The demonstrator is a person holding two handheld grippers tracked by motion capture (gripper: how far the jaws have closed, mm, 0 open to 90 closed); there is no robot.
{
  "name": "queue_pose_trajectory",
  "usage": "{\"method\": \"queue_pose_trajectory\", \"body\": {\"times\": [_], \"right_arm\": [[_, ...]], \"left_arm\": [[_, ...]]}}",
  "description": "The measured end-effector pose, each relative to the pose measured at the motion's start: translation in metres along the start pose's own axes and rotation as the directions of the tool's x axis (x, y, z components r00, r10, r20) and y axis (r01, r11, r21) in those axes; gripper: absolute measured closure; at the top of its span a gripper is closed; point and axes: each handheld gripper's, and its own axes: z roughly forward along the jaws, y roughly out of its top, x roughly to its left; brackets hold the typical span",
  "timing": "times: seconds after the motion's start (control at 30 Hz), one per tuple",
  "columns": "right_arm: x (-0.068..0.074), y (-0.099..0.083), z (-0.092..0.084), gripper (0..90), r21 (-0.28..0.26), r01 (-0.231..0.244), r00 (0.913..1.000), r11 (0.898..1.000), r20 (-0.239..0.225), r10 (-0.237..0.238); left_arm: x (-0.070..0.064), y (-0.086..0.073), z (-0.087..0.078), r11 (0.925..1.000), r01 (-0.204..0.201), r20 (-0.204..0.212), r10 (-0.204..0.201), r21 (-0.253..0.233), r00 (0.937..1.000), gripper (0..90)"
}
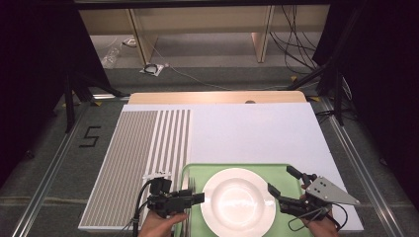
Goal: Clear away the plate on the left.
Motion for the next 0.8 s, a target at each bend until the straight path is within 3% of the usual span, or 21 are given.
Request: {"method": "queue_pose_trajectory", "body": {"times": [0.27, 0.47, 0.6, 0.8], "right_arm": [[0.000, 0.000, 0.000, 19.5, 0.000, -0.003, 1.0000, 1.000, -0.001, 0.003], [0.000, 0.000, 0.000, 19.5, 0.000, -0.003, 1.0000, 1.000, -0.001, 0.003], [0.000, 0.000, 0.000, 19.5, -0.001, -0.003, 1.0000, 1.000, -0.002, 0.003], [0.000, 0.000, 0.000, 19.5, 0.000, -0.001, 1.0000, 1.000, -0.004, 0.001]], "left_arm": [[-0.002, 0.003, -0.007, 0.9946, -0.093, -0.002, 0.093, -0.045, 0.9957, 30.8], [-0.004, 0.004, -0.010, 0.9817, -0.179, -0.026, 0.177, -0.066, 0.9838, 30.2], [-0.003, 0.004, -0.013, 0.9739, -0.209, -0.022, 0.208, -0.089, 0.9779, 29.9], [-0.002, 0.004, -0.018, 0.9539, -0.269, -0.043, 0.266, -0.133, 0.9631, 29.2]]}}
